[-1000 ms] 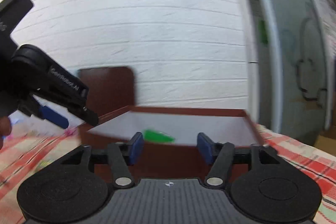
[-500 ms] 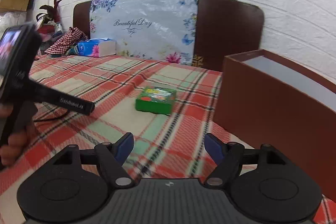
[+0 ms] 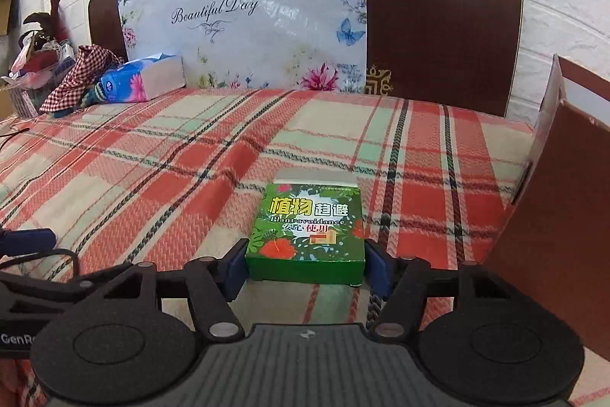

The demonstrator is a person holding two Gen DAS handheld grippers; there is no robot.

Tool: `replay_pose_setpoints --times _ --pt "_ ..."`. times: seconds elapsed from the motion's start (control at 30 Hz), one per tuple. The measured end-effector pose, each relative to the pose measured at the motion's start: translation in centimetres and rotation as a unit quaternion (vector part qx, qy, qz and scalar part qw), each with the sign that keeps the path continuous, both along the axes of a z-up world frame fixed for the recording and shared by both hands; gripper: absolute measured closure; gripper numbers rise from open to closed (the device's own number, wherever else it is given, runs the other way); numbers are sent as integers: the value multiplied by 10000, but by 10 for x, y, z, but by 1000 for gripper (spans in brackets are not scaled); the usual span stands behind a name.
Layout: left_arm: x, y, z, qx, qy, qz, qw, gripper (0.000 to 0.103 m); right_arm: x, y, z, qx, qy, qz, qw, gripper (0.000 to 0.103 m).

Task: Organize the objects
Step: 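Grasp the small printed green box with the right gripper and lift it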

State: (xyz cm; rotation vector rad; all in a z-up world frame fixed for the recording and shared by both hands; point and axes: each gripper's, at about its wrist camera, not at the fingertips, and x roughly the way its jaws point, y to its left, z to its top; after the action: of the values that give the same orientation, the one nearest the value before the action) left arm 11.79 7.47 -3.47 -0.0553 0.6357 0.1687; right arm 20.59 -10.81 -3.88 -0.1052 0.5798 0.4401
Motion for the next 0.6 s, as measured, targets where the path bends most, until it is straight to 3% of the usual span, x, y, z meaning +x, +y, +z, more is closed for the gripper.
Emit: replay_pose_setpoints --times 0.17,0.6 --pt "0 -1 0 42 5 3 10000 0 -15 -12 -1 -14 27 -45 10000 42" --pt "-4 -7 2 229 24 24 9997 0 -116 -94 -2 38 70 -488 9988 42"
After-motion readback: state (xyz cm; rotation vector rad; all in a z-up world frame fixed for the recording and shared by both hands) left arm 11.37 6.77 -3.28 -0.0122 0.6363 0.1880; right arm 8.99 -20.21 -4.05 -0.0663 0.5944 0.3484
